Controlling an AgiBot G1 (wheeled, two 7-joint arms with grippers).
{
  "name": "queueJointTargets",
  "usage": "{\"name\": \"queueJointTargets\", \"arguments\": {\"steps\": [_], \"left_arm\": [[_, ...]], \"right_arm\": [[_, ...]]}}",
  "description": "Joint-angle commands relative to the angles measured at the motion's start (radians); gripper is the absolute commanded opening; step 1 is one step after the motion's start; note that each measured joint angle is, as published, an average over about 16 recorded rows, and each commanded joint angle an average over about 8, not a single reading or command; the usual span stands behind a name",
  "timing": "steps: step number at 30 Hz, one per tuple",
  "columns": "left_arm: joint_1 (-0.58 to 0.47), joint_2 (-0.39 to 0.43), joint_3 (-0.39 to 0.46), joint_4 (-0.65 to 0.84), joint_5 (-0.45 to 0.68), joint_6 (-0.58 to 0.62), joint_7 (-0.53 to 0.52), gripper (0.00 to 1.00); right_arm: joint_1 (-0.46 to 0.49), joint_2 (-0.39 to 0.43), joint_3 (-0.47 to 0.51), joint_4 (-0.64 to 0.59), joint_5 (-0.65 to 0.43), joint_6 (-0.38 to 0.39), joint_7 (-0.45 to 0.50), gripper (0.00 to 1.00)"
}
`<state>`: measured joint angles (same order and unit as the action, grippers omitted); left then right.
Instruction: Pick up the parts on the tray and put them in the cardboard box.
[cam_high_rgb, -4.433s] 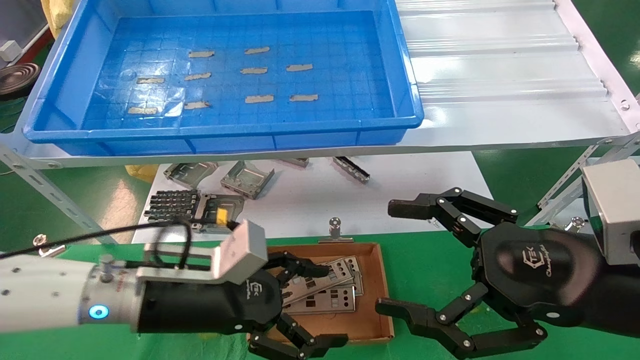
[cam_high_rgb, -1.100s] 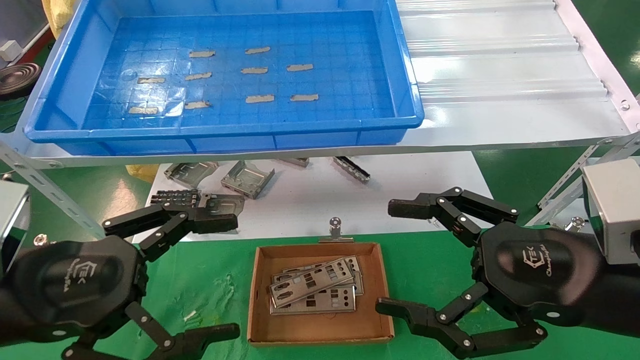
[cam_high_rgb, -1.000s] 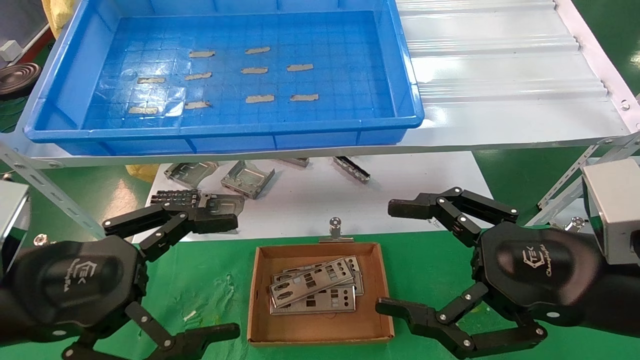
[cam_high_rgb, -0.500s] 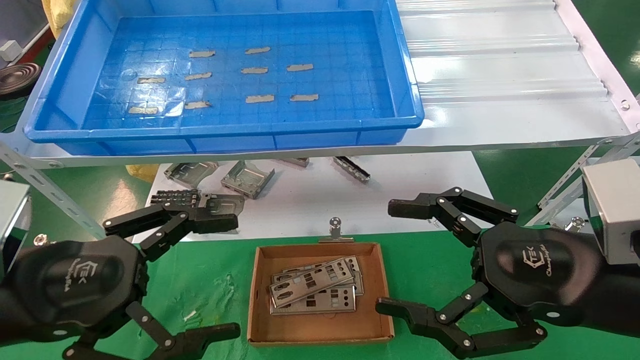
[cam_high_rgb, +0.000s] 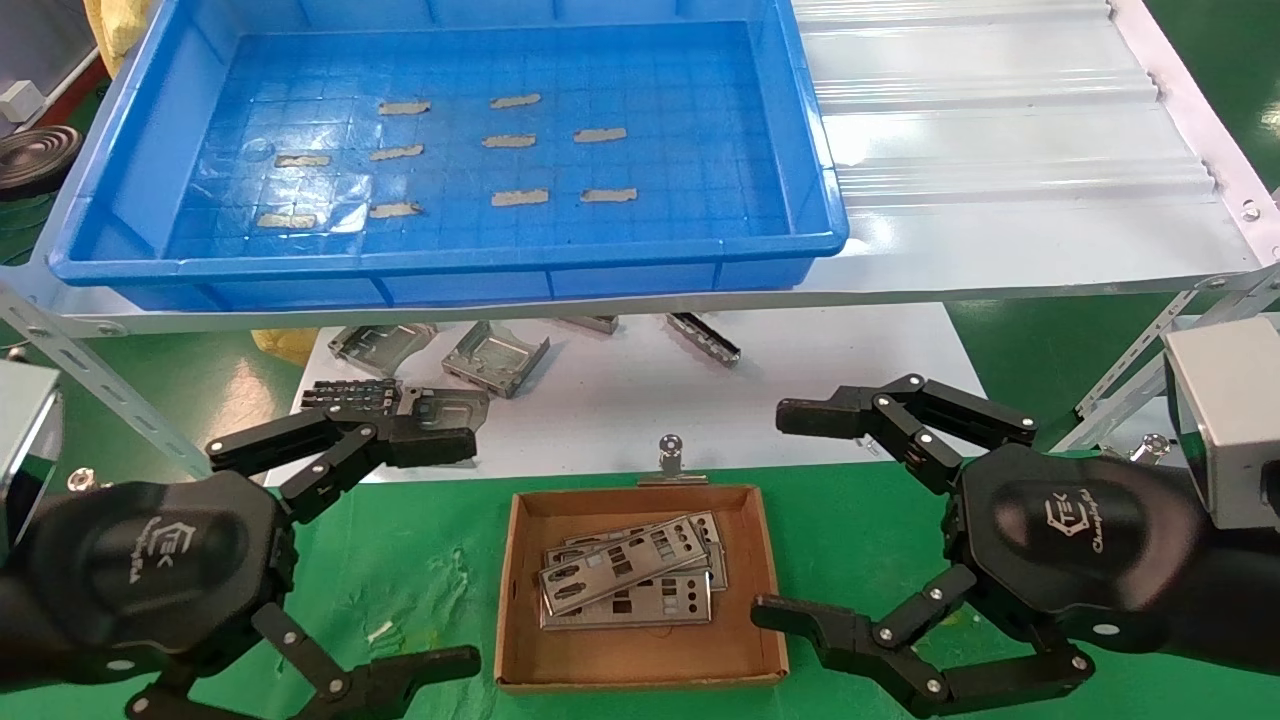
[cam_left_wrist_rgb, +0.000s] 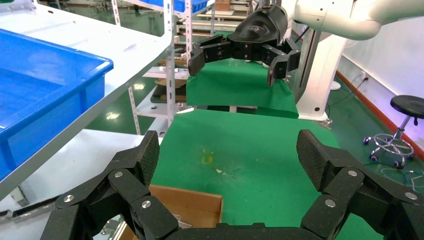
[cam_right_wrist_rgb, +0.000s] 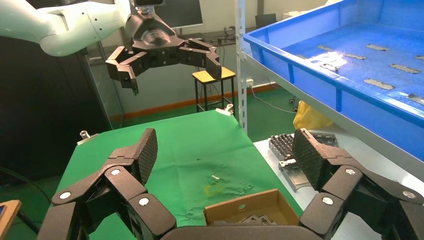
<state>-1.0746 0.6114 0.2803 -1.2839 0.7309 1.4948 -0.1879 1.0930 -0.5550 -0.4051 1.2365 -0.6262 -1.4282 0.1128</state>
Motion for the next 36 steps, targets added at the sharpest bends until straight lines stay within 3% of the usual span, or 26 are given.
{"name": "queueJointTargets", "arguments": {"steps": [1,36], "left_arm": [[0.0,0.0,0.0,0.0,0.0,0.0,0.0,1.0],[0.0,0.0,0.0,0.0,0.0,0.0,0.0,1.0]], "right_arm": [[0.0,0.0,0.0,0.0,0.0,0.0,0.0,1.0],[0.0,0.0,0.0,0.0,0.0,0.0,0.0,1.0]]}}
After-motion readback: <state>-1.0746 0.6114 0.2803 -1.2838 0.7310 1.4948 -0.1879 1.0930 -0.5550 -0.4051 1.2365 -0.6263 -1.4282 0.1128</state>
